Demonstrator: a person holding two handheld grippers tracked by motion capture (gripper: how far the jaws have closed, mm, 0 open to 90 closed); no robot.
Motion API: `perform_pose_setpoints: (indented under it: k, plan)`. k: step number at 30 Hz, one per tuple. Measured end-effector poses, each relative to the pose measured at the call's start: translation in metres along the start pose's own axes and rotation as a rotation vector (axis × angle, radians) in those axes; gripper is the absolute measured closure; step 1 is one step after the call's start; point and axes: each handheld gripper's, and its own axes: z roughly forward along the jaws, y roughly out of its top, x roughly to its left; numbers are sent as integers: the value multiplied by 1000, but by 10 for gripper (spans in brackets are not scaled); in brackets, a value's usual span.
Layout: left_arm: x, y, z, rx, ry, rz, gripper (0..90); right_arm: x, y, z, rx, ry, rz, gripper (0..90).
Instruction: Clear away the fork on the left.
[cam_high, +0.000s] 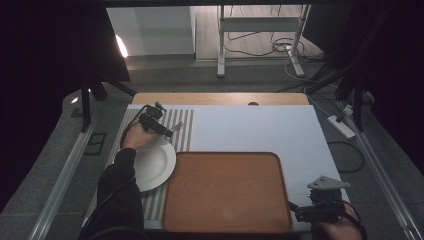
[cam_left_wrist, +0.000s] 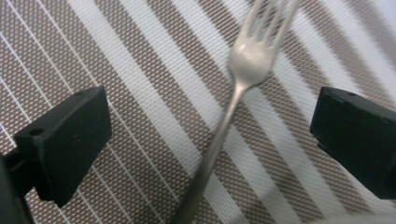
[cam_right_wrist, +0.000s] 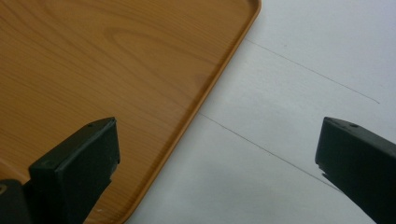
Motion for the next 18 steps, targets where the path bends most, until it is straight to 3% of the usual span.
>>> perform_pose_setpoints:
  k: [2, 6, 13, 14, 15, 18]
  plan:
    - [-1, 0, 4, 18, 9, 8, 23, 0, 0, 0, 0, 1, 1, 4]
    - [1, -1, 4, 5, -2, 6, 92, 0, 0, 0, 0, 2, 1, 4]
    - [7, -8, -8, -12, -11, 36, 461, 0, 0, 0, 1, 4, -1, 4]
    - [8, -9, -9, -13, -12, 48, 461, 0, 0, 0, 1, 4, -1, 4]
    - [8, -11, -10, -14, -18, 54, 558, 0, 0, 0, 0, 4, -2, 4]
    - [13, -17, -13, -12, -35, 56, 735, 0, 0, 0, 1, 5, -2, 4]
